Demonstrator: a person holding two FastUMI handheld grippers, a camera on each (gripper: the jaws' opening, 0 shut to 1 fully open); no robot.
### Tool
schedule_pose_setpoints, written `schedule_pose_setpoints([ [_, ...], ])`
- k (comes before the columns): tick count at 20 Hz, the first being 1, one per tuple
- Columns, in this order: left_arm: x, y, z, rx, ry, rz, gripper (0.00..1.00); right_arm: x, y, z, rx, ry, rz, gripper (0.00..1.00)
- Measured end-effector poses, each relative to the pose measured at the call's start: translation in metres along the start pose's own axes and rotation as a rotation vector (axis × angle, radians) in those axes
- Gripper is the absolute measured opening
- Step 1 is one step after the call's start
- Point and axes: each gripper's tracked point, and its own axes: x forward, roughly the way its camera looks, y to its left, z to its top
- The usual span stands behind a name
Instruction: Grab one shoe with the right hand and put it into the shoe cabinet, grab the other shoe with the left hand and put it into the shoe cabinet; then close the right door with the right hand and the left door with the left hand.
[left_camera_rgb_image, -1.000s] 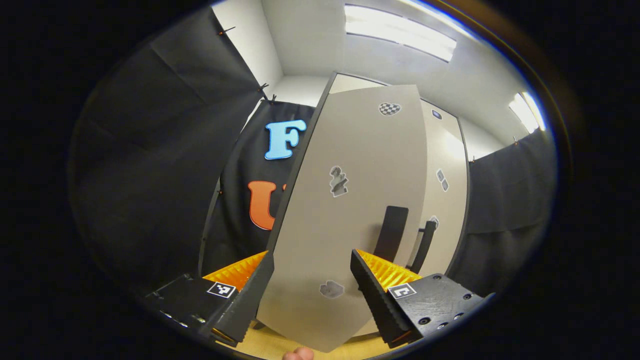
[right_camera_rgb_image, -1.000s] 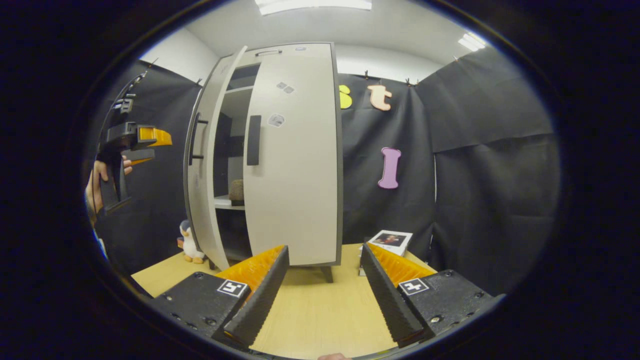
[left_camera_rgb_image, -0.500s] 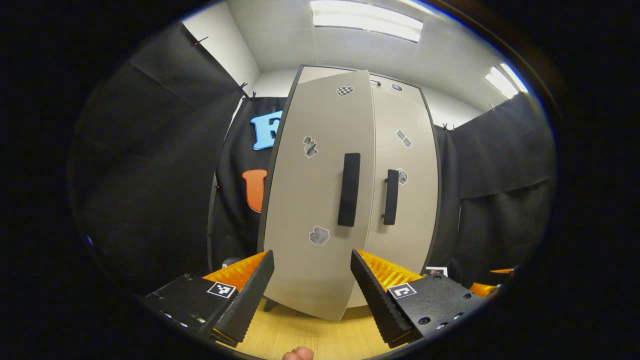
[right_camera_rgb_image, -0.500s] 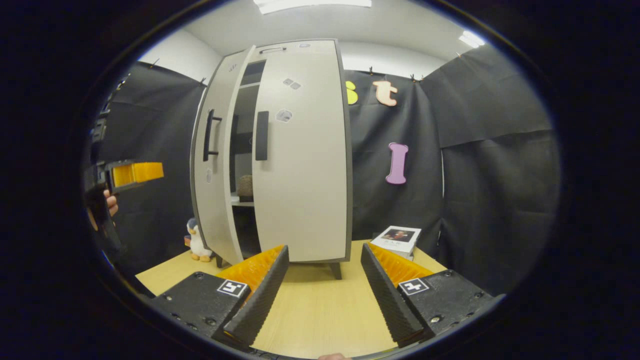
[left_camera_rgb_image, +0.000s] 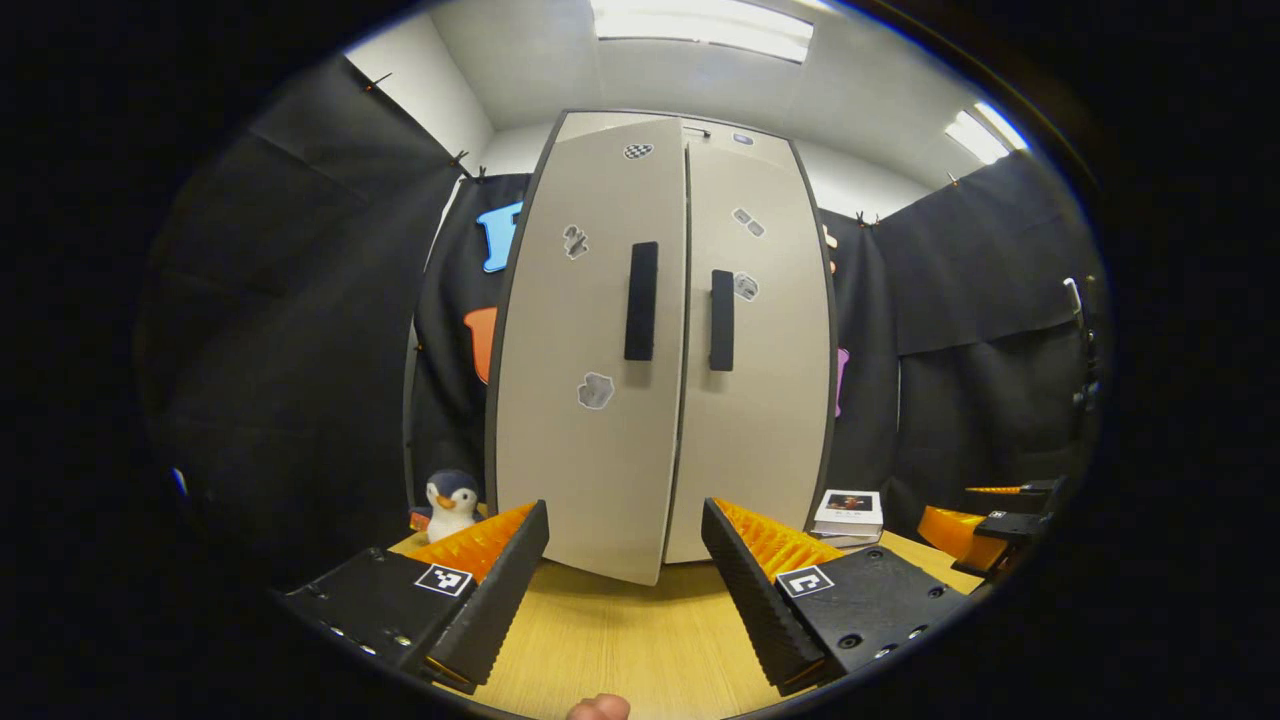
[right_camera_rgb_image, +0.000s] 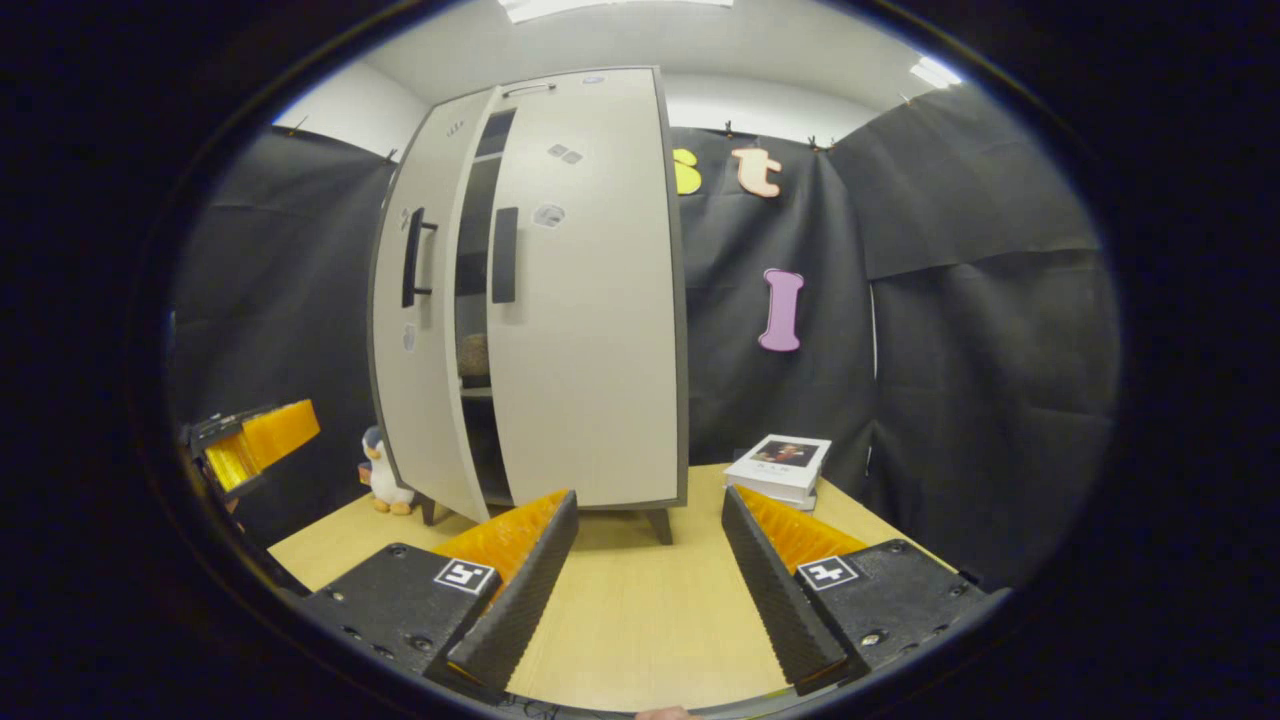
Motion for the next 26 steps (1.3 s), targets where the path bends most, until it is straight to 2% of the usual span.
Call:
schedule_pose_setpoints([
  [2, -0.003, -0.005, -0.001, 0.008, 0.0, -0.005, 0.94, -0.002, -0.003, 0.001, 0.003, -0.009, -0.013, 0.92],
  [3, -0.004, -0.006, -0.003, 0.015, 0.001, -0.005, 0.94, -0.003, -0.005, 0.0, 0.001, -0.004, -0.017, 0.95],
  [5, -0.005, -0.01, -0.003, 0.023, 0.0, -0.011, 0.94, -0.006, -0.008, 0.001, -0.004, -0.004, -0.02, 0.95],
  [6, -0.006, -0.012, -0.004, 0.021, -0.002, -0.014, 0.94, -0.006, -0.01, 0.001, -0.006, -0.006, -0.024, 0.92],
  [8, -0.007, -0.015, -0.006, 0.018, -0.002, -0.026, 0.94, -0.007, -0.012, 0.0, -0.007, -0.007, -0.033, 0.95],
  [18, -0.009, -0.016, -0.004, 0.038, -0.008, -0.025, 0.94, -0.008, -0.006, 0.004, 0.017, -0.013, -0.018, 0.95],
  [24, -0.011, -0.015, -0.006, -0.006, 0.009, -0.021, 0.94, -0.01, -0.003, 0.003, 0.023, -0.009, -0.005, 0.95],
  [25, -0.012, -0.015, -0.007, -0.001, 0.012, -0.02, 0.94, -0.011, -0.002, 0.003, 0.028, -0.01, -0.004, 0.92],
  [26, -0.013, -0.012, -0.007, 0.004, 0.012, -0.015, 0.82, -0.011, -0.001, 0.002, 0.032, -0.008, 0.0, 0.95],
])
